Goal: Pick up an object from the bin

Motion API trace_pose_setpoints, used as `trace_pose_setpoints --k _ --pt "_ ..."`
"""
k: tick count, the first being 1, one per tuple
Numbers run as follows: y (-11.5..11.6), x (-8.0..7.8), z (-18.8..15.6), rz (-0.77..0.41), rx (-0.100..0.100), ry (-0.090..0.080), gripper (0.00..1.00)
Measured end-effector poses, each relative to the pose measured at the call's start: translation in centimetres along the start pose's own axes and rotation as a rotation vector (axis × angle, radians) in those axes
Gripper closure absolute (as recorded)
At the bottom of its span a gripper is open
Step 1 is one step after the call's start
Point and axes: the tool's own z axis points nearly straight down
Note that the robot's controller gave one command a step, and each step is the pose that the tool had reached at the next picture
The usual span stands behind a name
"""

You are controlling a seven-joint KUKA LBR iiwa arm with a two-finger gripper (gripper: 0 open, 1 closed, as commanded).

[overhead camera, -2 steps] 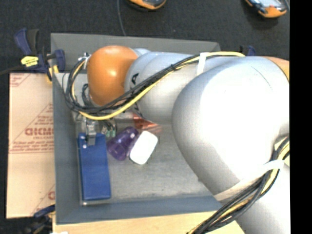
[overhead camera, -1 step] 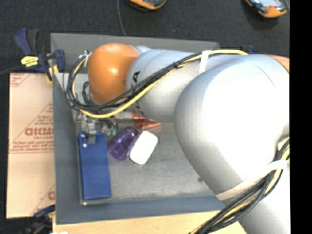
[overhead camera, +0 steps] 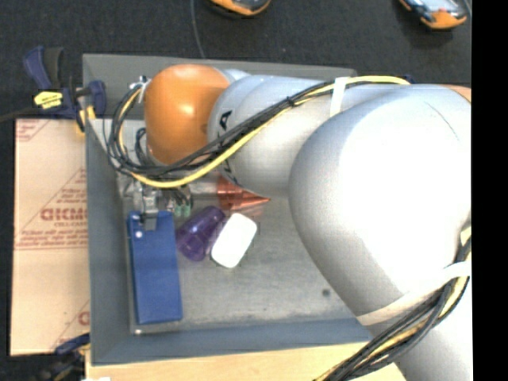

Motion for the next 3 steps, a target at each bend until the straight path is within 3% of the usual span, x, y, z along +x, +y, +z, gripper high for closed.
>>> trace_pose_setpoints --k 3 --pt "0.1 -0.3 -3.9 0.003 -0.005 -0.012 1.0"
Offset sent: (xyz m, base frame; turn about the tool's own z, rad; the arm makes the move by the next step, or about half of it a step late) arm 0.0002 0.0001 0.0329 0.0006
